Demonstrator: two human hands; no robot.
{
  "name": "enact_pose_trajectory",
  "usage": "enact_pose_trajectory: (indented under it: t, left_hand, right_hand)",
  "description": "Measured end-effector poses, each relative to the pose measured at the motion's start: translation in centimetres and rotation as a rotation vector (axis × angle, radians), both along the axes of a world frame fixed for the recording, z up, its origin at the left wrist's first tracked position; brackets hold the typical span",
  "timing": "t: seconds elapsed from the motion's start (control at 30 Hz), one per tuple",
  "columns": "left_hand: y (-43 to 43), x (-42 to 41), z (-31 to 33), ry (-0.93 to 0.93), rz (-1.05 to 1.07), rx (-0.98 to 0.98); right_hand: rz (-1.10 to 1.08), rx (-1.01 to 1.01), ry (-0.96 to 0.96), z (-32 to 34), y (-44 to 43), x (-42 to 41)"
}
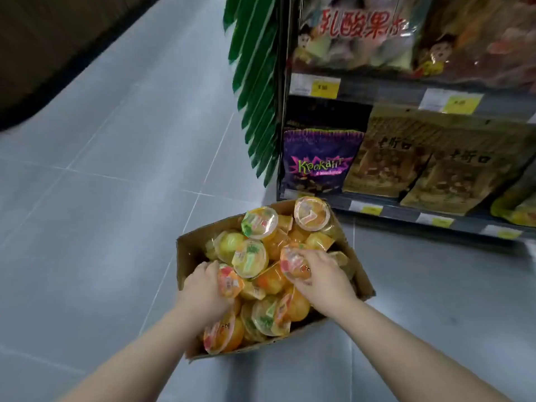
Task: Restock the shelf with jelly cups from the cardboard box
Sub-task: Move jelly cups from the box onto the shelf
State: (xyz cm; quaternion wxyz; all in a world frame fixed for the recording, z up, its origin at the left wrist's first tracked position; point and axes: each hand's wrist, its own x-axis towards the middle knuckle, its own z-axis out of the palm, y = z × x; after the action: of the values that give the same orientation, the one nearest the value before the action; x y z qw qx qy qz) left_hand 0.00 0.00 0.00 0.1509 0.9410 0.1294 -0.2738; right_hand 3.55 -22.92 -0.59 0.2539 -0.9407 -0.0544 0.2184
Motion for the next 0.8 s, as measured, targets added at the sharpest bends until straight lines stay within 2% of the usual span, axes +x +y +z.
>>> enact_pose_trajectory:
  t: [0.13,0.3,0.43,0.6,0.7,0.8]
  left_hand:
    - [0.1,0.6,-4.3,0.063,0.02,0.061]
    - [0.4,-0.2,-7.3,-0.104,0.015,0.179]
    - [1.1,0.4,-6.3,-0.026,0.089,0.019]
    - [0.7,1.4,-6.3,-0.194,0.306,-0.266]
    - [0.3,1.8,-6.1,-0.289,0.32,-0.281]
    - [0.7,2.0,-6.0,-0.293,0.385,-0.288]
  right_hand:
    - [0.014,-0.043,-0.155,-3.1,1.2,1.4]
    - [-0.073,-0.101,-0.174,-5.9,1.2,2.1]
    - [-0.098,-0.156,-0.021,-6.2,0.1,1.8]
    - [-0.098,-0.202,0.126,-6.3,1.9,3.0]
    - [-0.082,-0.259,0.213,-6.4,2.6,4.4]
    - [-0.018,-0.299,0.226,-6.4,2.1,4.6]
